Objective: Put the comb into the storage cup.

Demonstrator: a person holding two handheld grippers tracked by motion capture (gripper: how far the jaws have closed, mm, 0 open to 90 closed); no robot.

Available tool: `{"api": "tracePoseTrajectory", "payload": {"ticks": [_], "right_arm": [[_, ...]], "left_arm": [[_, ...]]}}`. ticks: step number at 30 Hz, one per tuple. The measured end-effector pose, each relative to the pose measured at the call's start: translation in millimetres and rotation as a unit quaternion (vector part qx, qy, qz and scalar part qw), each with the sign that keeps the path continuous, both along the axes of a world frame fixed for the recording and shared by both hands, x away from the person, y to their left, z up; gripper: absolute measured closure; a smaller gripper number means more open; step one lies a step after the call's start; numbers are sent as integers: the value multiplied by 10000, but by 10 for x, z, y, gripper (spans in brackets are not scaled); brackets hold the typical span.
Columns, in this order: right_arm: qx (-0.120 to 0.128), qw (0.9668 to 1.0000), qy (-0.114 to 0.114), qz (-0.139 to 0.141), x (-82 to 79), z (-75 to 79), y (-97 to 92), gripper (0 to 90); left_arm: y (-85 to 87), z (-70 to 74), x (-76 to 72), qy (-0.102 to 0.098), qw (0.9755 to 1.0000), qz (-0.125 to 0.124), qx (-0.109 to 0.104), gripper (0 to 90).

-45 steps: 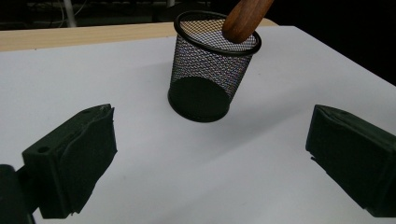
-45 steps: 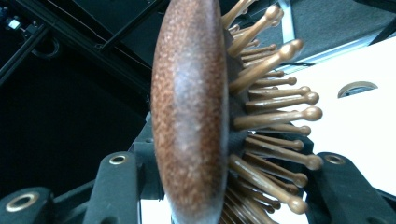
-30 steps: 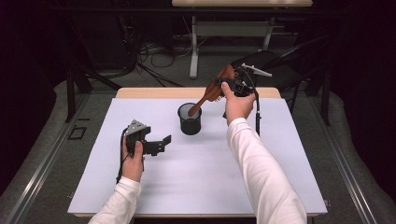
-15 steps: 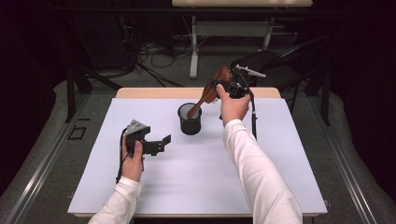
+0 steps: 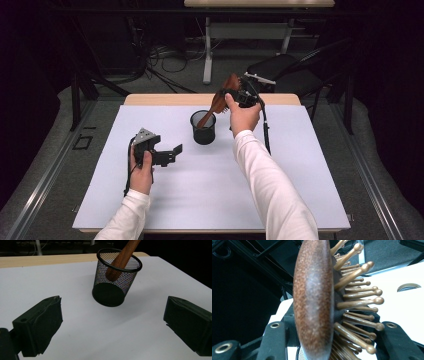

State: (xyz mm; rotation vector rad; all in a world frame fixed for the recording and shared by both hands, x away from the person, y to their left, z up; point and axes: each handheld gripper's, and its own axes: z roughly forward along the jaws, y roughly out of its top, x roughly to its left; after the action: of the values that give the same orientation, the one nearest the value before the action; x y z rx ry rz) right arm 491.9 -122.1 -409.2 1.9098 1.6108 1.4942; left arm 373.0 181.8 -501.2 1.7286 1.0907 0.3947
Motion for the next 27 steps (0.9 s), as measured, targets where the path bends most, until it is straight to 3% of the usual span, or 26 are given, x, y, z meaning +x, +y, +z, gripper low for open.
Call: {"api": "tracePoseTrajectory", "payload": {"ticks": [27], "right_arm": [[-56,9999,157,38,70,-208,88,471]], "left_arm": [[-2,-26,15,52,10000,-17,35,22]]}}
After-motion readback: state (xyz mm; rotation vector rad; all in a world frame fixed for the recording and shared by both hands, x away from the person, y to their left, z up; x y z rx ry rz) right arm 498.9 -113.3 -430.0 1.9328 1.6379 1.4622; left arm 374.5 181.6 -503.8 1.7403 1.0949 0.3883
